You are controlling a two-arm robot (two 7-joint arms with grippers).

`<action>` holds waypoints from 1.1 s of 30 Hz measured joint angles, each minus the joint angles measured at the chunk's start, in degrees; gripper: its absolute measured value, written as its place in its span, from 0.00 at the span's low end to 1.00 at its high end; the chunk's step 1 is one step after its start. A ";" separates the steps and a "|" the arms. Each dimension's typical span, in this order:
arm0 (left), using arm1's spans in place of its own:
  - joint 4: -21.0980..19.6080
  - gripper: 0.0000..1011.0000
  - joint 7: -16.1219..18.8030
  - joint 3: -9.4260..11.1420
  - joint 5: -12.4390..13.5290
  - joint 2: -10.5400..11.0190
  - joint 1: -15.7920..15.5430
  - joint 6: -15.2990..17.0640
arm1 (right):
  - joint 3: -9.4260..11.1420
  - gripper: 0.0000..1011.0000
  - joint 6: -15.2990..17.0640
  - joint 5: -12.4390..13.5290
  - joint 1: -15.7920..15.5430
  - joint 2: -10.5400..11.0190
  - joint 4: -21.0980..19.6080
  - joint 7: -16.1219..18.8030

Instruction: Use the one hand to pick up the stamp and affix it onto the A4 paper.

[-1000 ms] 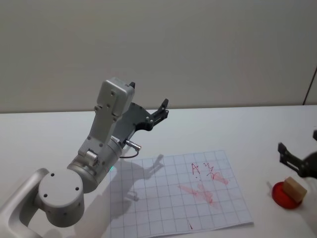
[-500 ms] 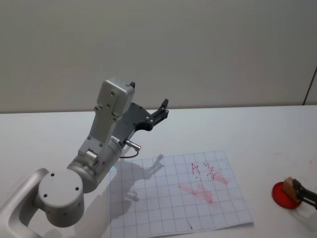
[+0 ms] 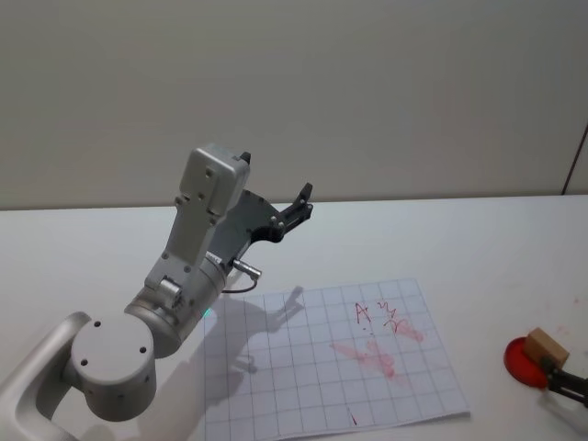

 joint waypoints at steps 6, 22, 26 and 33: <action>0.00 0.99 0.00 0.00 0.00 0.00 0.00 0.00 | -0.62 0.99 0.66 -0.88 1.46 -0.60 1.24 1.74; 0.00 0.99 0.00 0.00 0.00 0.00 0.00 0.00 | -1.38 0.66 1.46 -1.98 3.24 -1.35 2.69 3.82; 0.00 0.99 0.00 0.00 0.00 0.00 0.00 0.00 | -1.46 0.54 1.54 -2.09 3.42 -1.43 2.83 4.03; 0.00 0.99 0.00 0.00 0.00 0.00 0.00 0.00 | -1.55 0.30 1.62 -2.22 3.65 -1.52 3.01 4.27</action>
